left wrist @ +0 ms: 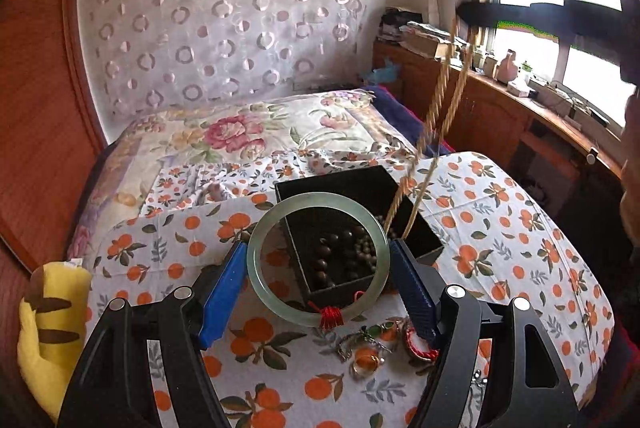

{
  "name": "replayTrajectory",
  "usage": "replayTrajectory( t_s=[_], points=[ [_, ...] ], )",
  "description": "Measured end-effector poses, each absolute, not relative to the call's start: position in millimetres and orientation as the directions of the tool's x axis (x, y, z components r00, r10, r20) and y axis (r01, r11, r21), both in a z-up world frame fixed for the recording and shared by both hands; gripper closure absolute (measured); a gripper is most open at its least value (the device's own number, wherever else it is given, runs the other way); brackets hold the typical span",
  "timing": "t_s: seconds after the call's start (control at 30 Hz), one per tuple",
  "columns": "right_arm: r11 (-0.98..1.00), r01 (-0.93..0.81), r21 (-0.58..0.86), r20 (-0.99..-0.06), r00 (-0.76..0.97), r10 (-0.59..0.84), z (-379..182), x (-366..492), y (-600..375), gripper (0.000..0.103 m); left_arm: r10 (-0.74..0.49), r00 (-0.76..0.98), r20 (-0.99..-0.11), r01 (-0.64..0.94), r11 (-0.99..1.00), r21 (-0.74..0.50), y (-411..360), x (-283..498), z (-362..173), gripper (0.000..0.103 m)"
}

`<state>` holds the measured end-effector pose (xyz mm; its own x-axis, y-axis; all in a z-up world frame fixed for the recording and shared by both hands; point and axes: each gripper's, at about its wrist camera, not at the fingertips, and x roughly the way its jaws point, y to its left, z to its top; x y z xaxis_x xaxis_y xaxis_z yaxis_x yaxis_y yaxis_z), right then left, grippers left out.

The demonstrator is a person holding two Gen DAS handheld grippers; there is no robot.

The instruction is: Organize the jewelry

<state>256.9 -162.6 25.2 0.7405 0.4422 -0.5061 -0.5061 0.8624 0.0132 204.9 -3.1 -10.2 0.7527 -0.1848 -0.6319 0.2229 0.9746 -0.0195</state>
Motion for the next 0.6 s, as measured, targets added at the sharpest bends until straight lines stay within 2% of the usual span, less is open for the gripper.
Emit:
replayTrajectory(
  t_s=[0.17, 0.23, 0.3, 0.6],
  points=[
    [0.863, -0.502, 0.052, -0.573, 0.693, 0.438, -11, 279, -160, 0.093, -0.185, 0.743, -0.643, 0.219, 0.975, -0.029, 0, 220, -17, 0.034],
    [0.856, -0.512, 0.068, -0.582, 0.676, 0.451, -21, 285, -161, 0.077, -0.187, 0.74, -0.646, 0.218, 0.975, -0.032, 0, 228, -20, 0.034],
    [0.851, -0.519, 0.079, -0.586, 0.667, 0.461, -26, 288, -164, 0.071, -0.19, 0.736, -0.65, 0.221, 0.975, -0.036, -2, 235, -23, 0.034],
    [0.854, -0.513, 0.083, -0.589, 0.666, 0.458, -50, 289, -192, 0.071, -0.19, 0.706, -0.682, 0.25, 0.968, -0.011, -21, 273, -39, 0.034]
  ],
)
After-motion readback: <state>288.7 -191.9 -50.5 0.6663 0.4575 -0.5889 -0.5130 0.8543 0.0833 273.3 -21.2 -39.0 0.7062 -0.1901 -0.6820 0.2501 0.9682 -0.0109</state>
